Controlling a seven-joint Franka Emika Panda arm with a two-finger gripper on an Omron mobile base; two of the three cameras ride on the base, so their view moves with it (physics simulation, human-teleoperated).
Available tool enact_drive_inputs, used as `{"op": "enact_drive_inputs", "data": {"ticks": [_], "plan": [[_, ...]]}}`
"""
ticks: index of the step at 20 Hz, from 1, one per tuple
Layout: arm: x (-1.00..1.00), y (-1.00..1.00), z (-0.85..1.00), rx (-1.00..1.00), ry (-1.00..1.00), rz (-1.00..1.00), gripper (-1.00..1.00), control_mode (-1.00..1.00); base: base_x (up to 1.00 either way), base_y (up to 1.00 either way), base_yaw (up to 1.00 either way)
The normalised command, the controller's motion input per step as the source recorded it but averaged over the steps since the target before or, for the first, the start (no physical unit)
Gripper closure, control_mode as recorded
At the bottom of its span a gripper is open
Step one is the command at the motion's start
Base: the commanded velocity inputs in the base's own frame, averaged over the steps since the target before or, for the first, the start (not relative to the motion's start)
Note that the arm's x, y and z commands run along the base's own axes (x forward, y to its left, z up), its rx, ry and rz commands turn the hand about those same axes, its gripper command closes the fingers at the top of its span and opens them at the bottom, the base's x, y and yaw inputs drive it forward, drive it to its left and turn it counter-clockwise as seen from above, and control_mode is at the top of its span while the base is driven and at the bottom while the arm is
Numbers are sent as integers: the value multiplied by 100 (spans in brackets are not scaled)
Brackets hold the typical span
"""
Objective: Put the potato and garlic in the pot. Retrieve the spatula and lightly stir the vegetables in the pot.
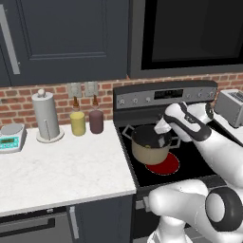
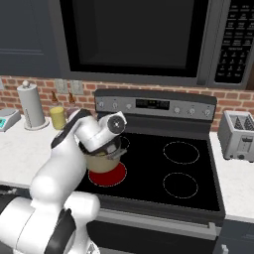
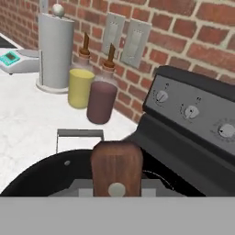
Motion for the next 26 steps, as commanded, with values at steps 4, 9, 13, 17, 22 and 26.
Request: {"op": "enact_drive_inputs", "data": {"ticks": [4, 9, 13, 17, 22, 26], "plan": [[-35, 13, 55, 0, -23, 0, 100, -100, 0, 0, 0], [-1, 28, 29, 0, -10, 5, 100, -100, 0, 0, 0], [0, 10, -11, 0, 3, 6, 100, -100, 0, 0, 0], [-9, 0, -23, 0, 10, 0, 100, -100, 0, 0, 0], [-65, -6, -5, 0, 1, 0, 100, -100, 0, 0, 0], [-45, -13, 0, -3, 3, -1, 100, -100, 0, 0, 0]]}}
